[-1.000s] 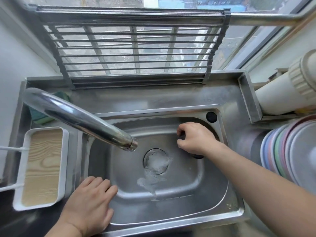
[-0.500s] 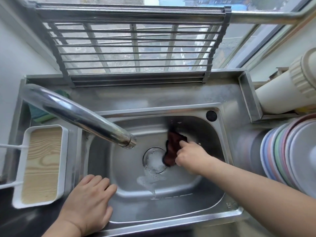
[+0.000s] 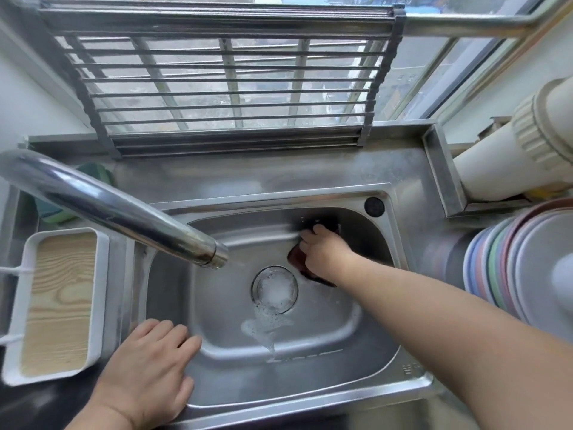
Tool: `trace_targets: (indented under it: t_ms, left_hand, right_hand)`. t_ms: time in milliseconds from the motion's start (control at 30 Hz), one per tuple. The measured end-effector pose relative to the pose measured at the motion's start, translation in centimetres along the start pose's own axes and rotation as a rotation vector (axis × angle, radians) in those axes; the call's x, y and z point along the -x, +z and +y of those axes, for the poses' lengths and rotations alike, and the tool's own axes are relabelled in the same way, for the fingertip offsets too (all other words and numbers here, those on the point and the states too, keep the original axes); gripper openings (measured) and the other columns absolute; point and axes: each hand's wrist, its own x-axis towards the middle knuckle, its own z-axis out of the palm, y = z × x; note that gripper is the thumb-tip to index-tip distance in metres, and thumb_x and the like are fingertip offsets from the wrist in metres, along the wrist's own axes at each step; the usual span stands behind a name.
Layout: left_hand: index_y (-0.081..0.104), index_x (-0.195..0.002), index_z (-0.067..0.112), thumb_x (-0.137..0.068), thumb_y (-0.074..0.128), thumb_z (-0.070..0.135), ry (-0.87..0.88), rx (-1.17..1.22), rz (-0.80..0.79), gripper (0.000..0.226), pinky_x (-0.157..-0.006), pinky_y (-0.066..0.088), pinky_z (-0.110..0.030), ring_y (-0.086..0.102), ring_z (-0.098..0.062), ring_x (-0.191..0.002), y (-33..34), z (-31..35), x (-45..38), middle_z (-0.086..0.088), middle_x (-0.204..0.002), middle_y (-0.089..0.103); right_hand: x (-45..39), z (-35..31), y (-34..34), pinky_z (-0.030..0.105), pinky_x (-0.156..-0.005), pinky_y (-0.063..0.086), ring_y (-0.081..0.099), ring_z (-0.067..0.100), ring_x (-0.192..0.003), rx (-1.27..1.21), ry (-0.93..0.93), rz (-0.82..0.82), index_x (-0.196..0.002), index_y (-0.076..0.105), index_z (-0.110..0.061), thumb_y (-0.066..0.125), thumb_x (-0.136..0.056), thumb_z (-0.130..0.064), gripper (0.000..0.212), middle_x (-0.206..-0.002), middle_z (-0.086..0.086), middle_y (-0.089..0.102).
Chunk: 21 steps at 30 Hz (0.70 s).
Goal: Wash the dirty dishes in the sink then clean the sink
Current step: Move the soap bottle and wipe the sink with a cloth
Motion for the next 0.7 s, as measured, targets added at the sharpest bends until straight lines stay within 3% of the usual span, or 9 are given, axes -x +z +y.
trace_targets:
  t_ms: [67,200,267,333,400,567,667,700]
  left_hand:
    - [0.060,-0.074,0.022,-0.053,0.057,0.037,-0.003,0.010,0.001,0.026,-0.070,0.040,-0.048,0.051,-0.034,-0.064,-0.2,0.0,0.0,-0.005,-0.071,0.050]
    - [0.057,-0.071,0.023,-0.053,0.059,0.039,-0.008,0.022,-0.013,0.023,-0.072,0.041,-0.047,0.052,-0.033,-0.066,-0.4,0.1,0.1,-0.005,-0.071,0.051]
    - [0.058,-0.071,0.024,-0.053,0.059,0.040,-0.013,0.025,-0.015,0.024,-0.072,0.041,-0.047,0.053,-0.033,-0.066,-0.5,0.1,0.1,-0.004,-0.071,0.051]
    - [0.060,-0.071,0.023,-0.053,0.058,0.040,-0.013,0.019,-0.022,0.025,-0.072,0.040,-0.047,0.054,-0.033,-0.066,-0.5,0.0,0.1,-0.004,-0.071,0.052]
    - [0.061,-0.071,0.023,-0.053,0.059,0.040,-0.010,0.013,-0.022,0.025,-0.072,0.039,-0.047,0.054,-0.033,-0.065,-0.5,0.1,0.0,-0.004,-0.070,0.052]
    - [0.061,-0.070,0.022,-0.052,0.058,0.041,-0.010,0.009,-0.024,0.026,-0.073,0.037,-0.046,0.055,-0.033,-0.064,-0.5,0.0,0.0,-0.004,-0.069,0.052]
    - [0.061,-0.070,0.022,-0.052,0.057,0.042,-0.004,0.005,-0.016,0.027,-0.074,0.036,-0.046,0.054,-0.033,-0.063,-0.4,0.1,-0.1,-0.005,-0.069,0.051]
    - [0.061,-0.070,0.022,-0.051,0.057,0.041,0.000,0.005,-0.014,0.027,-0.074,0.036,-0.046,0.054,-0.033,-0.063,-0.4,0.0,0.0,-0.005,-0.069,0.051]
  right_hand:
    - [0.4,0.5,0.3,0.043,-0.118,0.028,0.035,0.036,-0.144,0.040,0.073,-0.102,-0.142,0.062,-0.020,0.046,-0.109,-0.029,0.038,-0.153,0.006,0.050]
    - [0.6,-2.3,2.5,0.058,-0.107,0.038,0.047,0.050,-0.136,-0.184,0.271,-0.502,-0.153,0.045,-0.008,0.054,-0.101,-0.023,0.055,-0.152,0.021,0.049]
    - [1.2,-5.3,3.4,0.059,-0.099,0.045,0.056,0.049,-0.127,-0.389,0.224,-0.664,-0.146,0.053,-0.007,0.061,-0.087,-0.030,0.063,-0.142,0.022,0.055]
    - [2.1,-7.9,3.4,0.051,-0.095,0.054,0.064,0.041,-0.117,-0.566,0.113,-0.795,-0.130,0.067,-0.007,0.063,-0.075,-0.027,0.059,-0.134,0.020,0.064]
    - [2.1,-9.5,3.2,0.041,-0.095,0.054,0.066,0.037,-0.116,-0.801,0.151,-0.807,-0.124,0.072,-0.007,0.060,-0.080,-0.020,0.048,-0.136,0.018,0.066]
    - [1.0,-10.8,0.3,0.031,-0.096,0.042,0.058,0.033,-0.127,-1.431,0.237,-0.596,-0.138,0.061,-0.004,0.048,-0.107,-0.020,0.037,-0.144,0.018,0.059]
    - [1.5,-11.6,-0.4,0.030,-0.085,0.041,0.058,0.024,-0.107,-1.787,0.256,-0.553,-0.119,0.060,-0.016,0.049,-0.105,-0.023,0.019,-0.120,0.010,0.060]
    - [2.1,-11.7,-0.4,0.028,-0.079,0.043,0.062,0.023,-0.097,-1.949,0.348,-0.552,-0.114,0.061,-0.017,0.051,-0.103,-0.024,0.017,-0.110,0.009,0.063]
